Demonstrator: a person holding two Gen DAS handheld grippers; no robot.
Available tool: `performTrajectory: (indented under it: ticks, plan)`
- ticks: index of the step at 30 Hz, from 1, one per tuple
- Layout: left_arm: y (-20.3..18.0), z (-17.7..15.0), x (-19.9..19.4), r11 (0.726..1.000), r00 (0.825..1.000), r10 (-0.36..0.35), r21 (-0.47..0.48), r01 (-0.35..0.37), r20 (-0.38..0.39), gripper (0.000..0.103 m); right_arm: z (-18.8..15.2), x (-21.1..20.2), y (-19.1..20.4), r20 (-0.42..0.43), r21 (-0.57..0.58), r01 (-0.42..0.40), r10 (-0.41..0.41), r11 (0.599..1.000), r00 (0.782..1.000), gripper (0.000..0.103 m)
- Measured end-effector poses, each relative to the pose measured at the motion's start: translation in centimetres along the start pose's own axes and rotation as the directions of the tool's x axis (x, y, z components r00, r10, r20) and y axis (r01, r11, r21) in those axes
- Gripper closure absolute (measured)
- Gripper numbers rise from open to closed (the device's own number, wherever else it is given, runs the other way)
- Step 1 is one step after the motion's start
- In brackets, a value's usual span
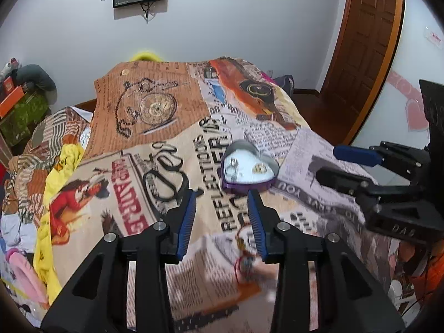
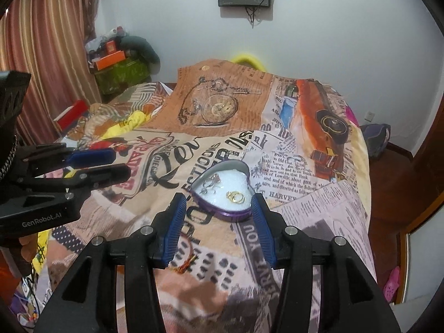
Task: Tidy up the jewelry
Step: 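Withdraw both grippers from the tin back toward the jewelry pile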
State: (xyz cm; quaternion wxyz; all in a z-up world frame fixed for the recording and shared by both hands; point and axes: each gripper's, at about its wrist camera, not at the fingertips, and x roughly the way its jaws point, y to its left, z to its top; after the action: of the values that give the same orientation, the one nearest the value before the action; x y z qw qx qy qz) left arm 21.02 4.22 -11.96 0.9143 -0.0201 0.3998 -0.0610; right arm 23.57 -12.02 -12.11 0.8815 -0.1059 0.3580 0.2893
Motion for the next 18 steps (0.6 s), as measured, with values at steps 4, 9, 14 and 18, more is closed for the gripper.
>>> performTrajectory:
  ticks: [4,9,14,18]
  plan:
    - [0.2,-1.9,0.1,1.0,1.0,0.0,-0.006,0.0,-0.032,0.063,-1.1,-0.3,0.5,-0.016,0.005,0.001,0.0,1.0,1.0,0.058]
    - [0.2,-4.4,1.3,0.999,0.995,-0.024,-0.032,0.021,-0.095,0.063,-2.6,-0.3,0.8,-0.047,0.018,0.004,-0.003,1.0,0.999,0.058]
    - [-0.7,-6.7,3.0,0.997,0.983,-0.074,-0.047,0.067,-0.17,0.063,-4.3,0.2,0.7,-0.087,0.032,0.012,-0.009,0.999,0.996,0.058]
    - [-1.6,-8.1,4.4,0.997,0.975,-0.076,-0.039,0.07,-0.208,0.063,-5.6,0.7,0.6,-0.12,0.057,0.003,0.004,0.998,0.993,0.058]
